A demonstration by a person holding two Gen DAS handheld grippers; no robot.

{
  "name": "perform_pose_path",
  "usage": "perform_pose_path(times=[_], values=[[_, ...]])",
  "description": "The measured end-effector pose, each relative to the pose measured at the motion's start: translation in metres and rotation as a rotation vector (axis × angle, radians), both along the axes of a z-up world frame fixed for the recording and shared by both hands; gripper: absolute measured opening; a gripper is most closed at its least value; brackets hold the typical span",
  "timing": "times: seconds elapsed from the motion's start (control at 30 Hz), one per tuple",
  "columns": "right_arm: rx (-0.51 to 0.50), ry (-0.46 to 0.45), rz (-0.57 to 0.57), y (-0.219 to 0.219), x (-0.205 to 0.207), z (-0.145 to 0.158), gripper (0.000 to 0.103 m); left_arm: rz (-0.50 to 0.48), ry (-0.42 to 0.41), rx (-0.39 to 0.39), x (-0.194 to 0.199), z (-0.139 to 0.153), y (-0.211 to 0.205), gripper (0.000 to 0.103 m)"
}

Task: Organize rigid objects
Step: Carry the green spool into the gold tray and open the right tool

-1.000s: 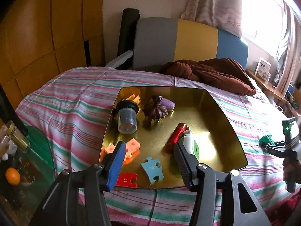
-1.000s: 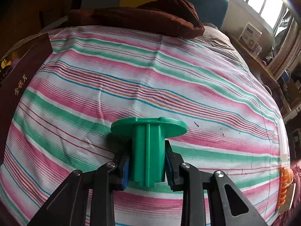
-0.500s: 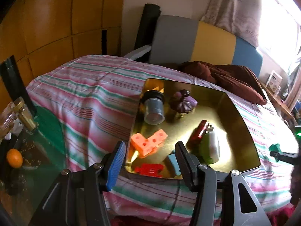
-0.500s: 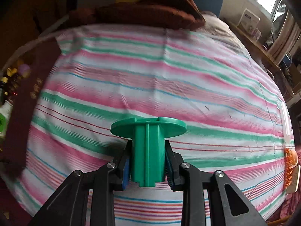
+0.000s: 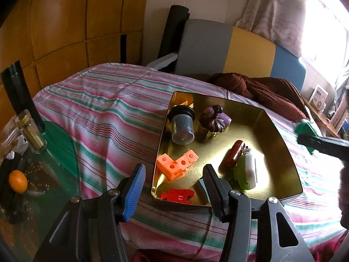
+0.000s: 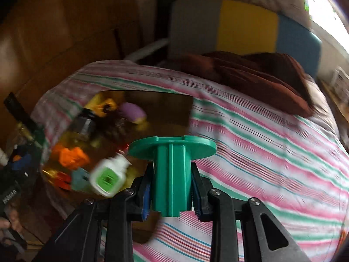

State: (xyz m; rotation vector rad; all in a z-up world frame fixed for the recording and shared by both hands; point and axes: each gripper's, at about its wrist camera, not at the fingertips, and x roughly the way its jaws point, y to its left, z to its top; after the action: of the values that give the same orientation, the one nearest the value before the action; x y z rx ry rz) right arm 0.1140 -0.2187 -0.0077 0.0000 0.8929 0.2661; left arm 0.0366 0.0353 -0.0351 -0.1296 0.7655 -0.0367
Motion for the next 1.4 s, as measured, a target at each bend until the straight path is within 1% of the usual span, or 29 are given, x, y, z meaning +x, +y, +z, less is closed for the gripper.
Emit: perform_pose_path(times=[0.13, 0.37, 0.83, 0.93, 1.0, 1.07, 1.1, 1.13, 1.17, 1.4], values=[[-0.023, 0.016, 0.044, 0.025, 0.021, -0.002, 0.029, 0.000, 0.005, -0.007, 0.000, -0.002, 0.002, 0.056], [-0.034, 0.082, 0.048, 0.044, 0.058, -0.020, 0.029, 0.014, 0.014, -0.015, 0.002, -0.005, 0.009, 0.056], [-0.037, 0.177, -0.012, 0.059, 0.104, -0.057, 0.030, 0.018, 0.027, -0.003, 0.003, -0.012, 0.012, 0.056], [-0.039, 0.199, -0.041, 0.059, 0.116, -0.070, 0.030, 0.018, 0.035, -0.005, 0.005, -0.014, 0.011, 0.056], [-0.035, 0.233, -0.051, 0.059, 0.124, -0.081, 0.030, 0.016, 0.042, -0.008, 0.005, -0.016, 0.011, 0.056], [-0.022, 0.270, -0.051, 0.058, 0.126, -0.090, 0.031, 0.013, 0.045, -0.005, 0.006, -0.018, 0.010, 0.056], [-0.013, 0.262, -0.044, 0.058, 0.125, -0.092, 0.031, 0.012, 0.047, -0.005, 0.006, -0.018, 0.010, 0.056], [-0.009, 0.254, -0.038, 0.058, 0.123, -0.092, 0.035, 0.012, 0.048, -0.005, 0.007, -0.019, 0.010, 0.056], [0.001, 0.254, -0.034, 0.057, 0.123, -0.092, 0.038, 0.013, 0.051, -0.007, 0.008, -0.020, 0.010, 0.056], [0.052, 0.253, -0.045, 0.051, 0.117, -0.089, 0.038, 0.014, 0.055, -0.002, 0.010, -0.021, 0.010, 0.056]])
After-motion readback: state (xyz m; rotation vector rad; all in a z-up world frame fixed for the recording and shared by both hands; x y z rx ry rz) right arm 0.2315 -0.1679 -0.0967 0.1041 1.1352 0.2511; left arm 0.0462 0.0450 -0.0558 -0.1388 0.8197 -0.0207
